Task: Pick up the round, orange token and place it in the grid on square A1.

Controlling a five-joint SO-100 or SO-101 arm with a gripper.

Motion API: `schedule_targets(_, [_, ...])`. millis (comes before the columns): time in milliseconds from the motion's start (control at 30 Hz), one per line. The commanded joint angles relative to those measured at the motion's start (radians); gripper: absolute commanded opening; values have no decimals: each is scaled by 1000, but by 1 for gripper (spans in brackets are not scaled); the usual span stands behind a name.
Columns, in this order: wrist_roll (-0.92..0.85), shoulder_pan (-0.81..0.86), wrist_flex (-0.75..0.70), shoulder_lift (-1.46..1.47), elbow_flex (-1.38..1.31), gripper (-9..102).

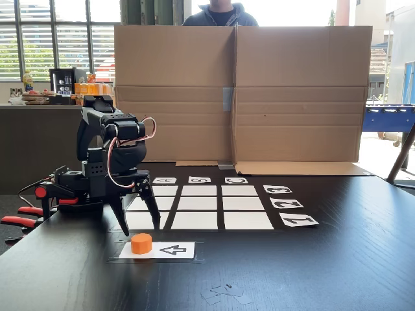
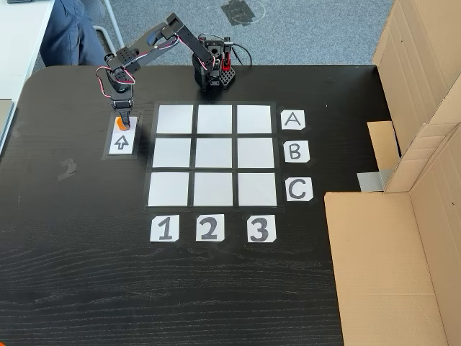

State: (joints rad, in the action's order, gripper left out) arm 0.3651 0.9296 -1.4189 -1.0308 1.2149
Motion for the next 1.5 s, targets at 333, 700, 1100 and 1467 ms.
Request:
schedule_targets(333, [8, -6, 55, 21, -40, 24])
schedule_targets(700, [9, 3, 87, 44, -46, 24])
schedule_targets(1100, [9, 8, 103, 51, -46, 22])
schedule_targets(1467, [9, 8, 109, 54, -46, 10])
